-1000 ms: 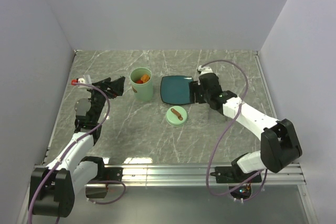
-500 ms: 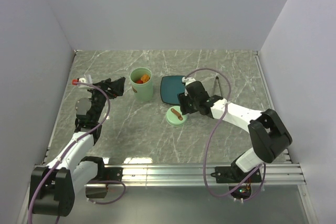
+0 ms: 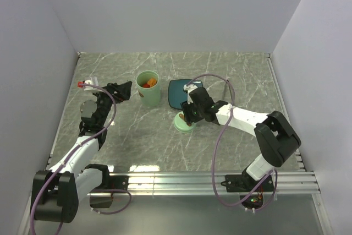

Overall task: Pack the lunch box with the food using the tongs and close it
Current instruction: Pick up the lid of the lunch box with the right arm

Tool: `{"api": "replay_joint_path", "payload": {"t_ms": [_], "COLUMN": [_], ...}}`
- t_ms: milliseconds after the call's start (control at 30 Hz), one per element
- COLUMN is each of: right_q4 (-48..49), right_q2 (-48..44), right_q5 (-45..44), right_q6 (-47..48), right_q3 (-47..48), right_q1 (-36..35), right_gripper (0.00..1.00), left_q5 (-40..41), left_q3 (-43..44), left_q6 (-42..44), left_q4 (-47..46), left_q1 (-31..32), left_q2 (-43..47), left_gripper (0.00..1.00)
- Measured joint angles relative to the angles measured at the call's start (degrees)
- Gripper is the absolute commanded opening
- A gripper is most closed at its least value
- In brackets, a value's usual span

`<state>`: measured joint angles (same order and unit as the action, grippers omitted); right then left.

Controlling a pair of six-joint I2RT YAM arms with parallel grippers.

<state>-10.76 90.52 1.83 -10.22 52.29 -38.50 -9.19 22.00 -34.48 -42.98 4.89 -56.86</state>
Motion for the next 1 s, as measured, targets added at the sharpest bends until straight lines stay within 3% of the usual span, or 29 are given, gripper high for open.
{"api": "replay_joint_path", "payload": {"t_ms": [400,667,1000], "right_q4": [-1.0,-2.4,-7.2], "right_q2": [3.0,4.2,-0.3], "right_q5": [2.3,1.6,-0.9], "right_q6": [0.8,1.0,0.6], "right_q3": [1.6,2.9,4.2], "right_q1": [-1.9,-2.9,-2.9], "right_gripper": [0.52,0.21,0.12], "left_q5": [0.0,0.0,-1.8], "left_q3": [0.0,0.0,0.0], "left_q6": [0.4,0.4,0.9], "left_q4": [0.0,0.2,0.3], "left_q1": [0.0,0.0,0.0], "left_q2": [0.0,0.0,-0.6], "left_gripper": [0.99,0.99,0.99]}}
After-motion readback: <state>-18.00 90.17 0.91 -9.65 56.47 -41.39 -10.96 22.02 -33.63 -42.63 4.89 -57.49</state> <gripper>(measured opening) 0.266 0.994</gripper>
